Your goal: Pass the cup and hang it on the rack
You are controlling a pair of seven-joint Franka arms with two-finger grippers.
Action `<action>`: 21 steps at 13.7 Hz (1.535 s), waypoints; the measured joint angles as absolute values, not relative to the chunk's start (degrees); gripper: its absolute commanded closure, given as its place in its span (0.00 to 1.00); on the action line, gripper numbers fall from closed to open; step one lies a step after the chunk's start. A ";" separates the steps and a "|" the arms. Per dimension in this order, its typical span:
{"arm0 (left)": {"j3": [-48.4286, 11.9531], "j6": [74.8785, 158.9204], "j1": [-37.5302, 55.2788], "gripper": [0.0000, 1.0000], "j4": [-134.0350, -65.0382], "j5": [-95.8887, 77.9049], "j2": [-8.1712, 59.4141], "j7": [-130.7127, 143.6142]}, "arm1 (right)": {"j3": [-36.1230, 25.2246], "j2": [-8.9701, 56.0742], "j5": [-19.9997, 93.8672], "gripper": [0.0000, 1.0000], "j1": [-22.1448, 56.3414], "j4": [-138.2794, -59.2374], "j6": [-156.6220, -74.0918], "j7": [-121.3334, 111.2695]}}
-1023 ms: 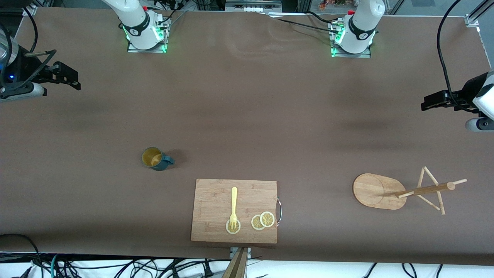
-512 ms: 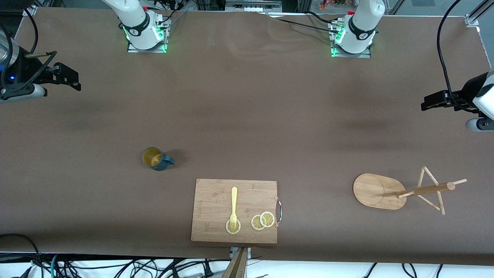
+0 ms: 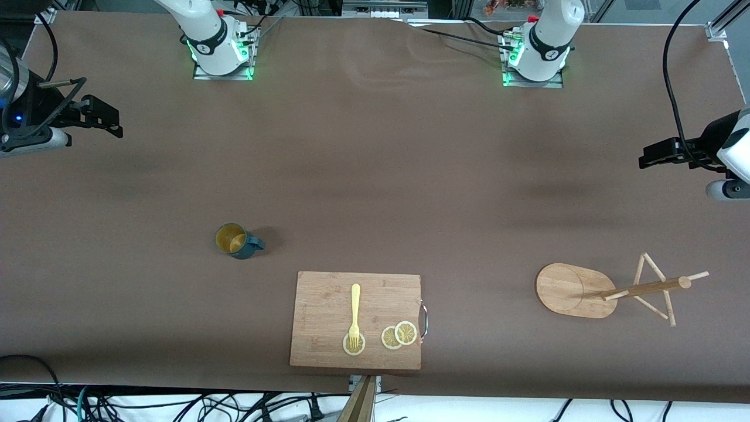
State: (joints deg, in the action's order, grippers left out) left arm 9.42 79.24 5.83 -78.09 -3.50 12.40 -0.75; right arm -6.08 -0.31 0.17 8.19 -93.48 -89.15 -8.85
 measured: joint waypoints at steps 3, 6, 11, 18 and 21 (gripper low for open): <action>9.42 79.25 5.83 0.00 -78.09 -3.50 12.43 -0.75 | -6.07 0.07 0.17 0.00 8.19 -93.47 -89.19 -8.85; 9.42 79.25 5.83 0.00 -78.09 -3.50 12.47 -0.75 | -6.04 0.71 0.17 0.00 8.19 -93.47 -89.29 -8.85; 9.42 79.25 5.83 0.00 -78.08 -3.50 12.52 -0.75 | -5.38 5.26 0.18 0.00 8.45 -93.31 -89.59 -8.88; 9.38 79.25 5.83 0.00 -78.09 -3.52 12.54 -0.75 | -5.01 15.28 0.18 0.00 8.89 -91.42 -89.99 -8.90; 9.38 79.25 5.84 0.00 -78.09 -3.52 12.54 -0.75 | -5.02 19.08 0.34 0.00 8.88 -90.95 -93.57 -9.35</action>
State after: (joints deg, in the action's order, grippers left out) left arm 9.38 79.25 5.84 -78.09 -3.52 12.54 -0.75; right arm -5.02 19.08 0.34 8.88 -90.95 -93.57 -9.35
